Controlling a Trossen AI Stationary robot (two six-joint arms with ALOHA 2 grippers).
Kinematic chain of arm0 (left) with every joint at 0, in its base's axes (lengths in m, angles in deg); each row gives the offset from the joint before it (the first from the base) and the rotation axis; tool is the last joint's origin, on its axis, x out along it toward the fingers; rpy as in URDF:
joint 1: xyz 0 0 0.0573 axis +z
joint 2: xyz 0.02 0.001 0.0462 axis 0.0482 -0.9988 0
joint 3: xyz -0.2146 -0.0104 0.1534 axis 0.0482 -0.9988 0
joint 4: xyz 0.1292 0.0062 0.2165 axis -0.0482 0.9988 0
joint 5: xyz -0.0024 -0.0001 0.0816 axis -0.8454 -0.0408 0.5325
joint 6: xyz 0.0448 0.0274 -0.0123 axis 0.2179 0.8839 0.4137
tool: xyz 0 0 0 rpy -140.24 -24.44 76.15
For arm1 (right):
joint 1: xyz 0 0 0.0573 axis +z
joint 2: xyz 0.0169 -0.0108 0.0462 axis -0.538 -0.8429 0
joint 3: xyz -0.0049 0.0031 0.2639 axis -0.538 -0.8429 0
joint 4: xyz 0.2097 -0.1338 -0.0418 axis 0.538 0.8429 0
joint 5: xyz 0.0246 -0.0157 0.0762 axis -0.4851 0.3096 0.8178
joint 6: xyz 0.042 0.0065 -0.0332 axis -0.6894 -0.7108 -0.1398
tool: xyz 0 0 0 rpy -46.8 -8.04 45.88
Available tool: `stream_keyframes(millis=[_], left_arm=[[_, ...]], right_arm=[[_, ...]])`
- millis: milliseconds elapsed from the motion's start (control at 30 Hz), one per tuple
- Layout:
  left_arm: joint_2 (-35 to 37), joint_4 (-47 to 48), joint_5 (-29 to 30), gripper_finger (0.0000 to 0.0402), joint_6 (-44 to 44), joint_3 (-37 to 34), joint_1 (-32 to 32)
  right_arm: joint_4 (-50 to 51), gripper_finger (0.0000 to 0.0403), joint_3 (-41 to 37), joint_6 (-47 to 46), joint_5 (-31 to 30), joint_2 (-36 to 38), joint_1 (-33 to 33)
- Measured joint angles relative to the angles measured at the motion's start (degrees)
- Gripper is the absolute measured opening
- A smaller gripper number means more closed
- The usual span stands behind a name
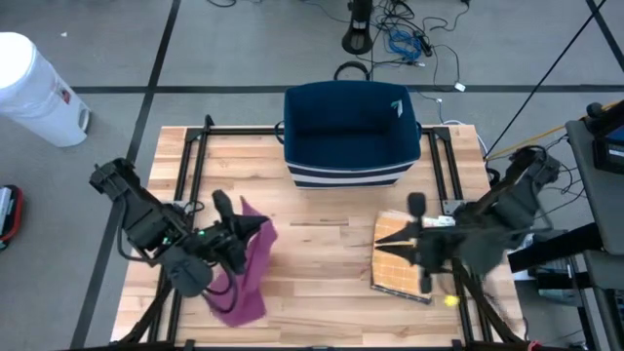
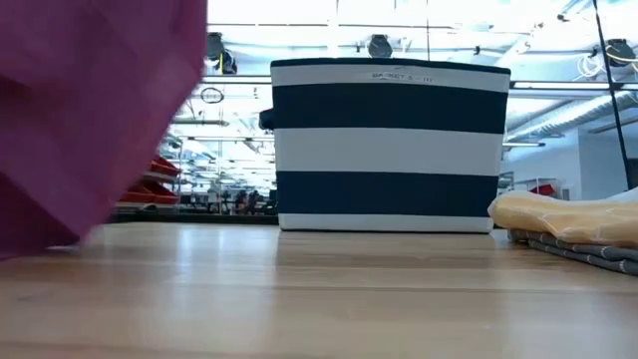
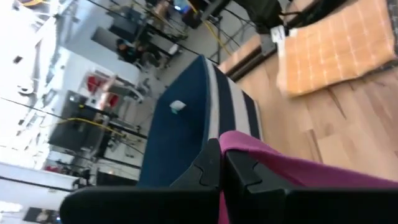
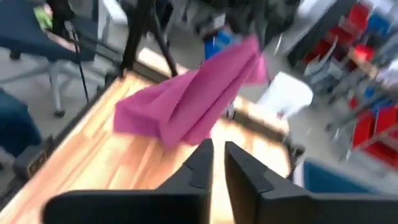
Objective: Fold towel
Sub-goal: Fold the purple towel
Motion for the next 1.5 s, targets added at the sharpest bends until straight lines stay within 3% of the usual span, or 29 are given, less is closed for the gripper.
stream_keyframes(millis=[200,367,500,633,767,833,933,1067,1333,1500], left_arm=[[0.01,-0.81,-3.69,0.0000,-0.24,0.00,2.18],[0.03,-1.52,-5.24,0.0000,-0.24,0.00,2.53],[0.03,-1.53,-7.06,0.0000,-0.20,0.00,2.50],[0.03,-1.54,-9.67,0.0000,-0.16,0.00,2.53],[0.03,-1.55,-14.98,0.0000,0.17,0.00,2.50],[0.03,-1.53,-16.55,0.0000,0.18,0.00,2.50],[0.03,-1.67,-18.82,0.0000,0.20,0.00,2.53],[0.03,-1.88,-20.21,0.0000,0.22,0.00,2.88],[-0.47,-1.85,-28.21,0.0000,-0.35,-0.01,5.76],[-2.55,-1.74,-28.95,0.0000,0.15,-0.02,7.05]], right_arm=[[-0.72,0.0113,-6.55,-7.11,6.74,-2.90,-4.47],[-12.95,0.0171,-16.43,-8.68,9.90,-5.68,-8.03],[-26.16,0.0179,-25.71,-9.75,10.78,-8.23,-11.28],[-43.36,0.0171,-34.70,-9.66,15.31,-10.55,-14.50],[-58.89,0.0167,-41.40,-9.98,20.83,-13.23,-18.16],[-66.92,0.0167,-43.53,-10.38,27.01,-14.96,-20.04],[-75.50,0.0167,-44.51,-11.32,37.31,-18.87,-22.08],[-80.29,0.0167,-43.17,-10.27,43.18,-24.89,-23.62],[-87.02,0.0167,-37.18,-3.67,46.14,-30.01,-23.91],[-85.61,0.0167,-33.24,0.31,44.14,-29.92,-23.94]])
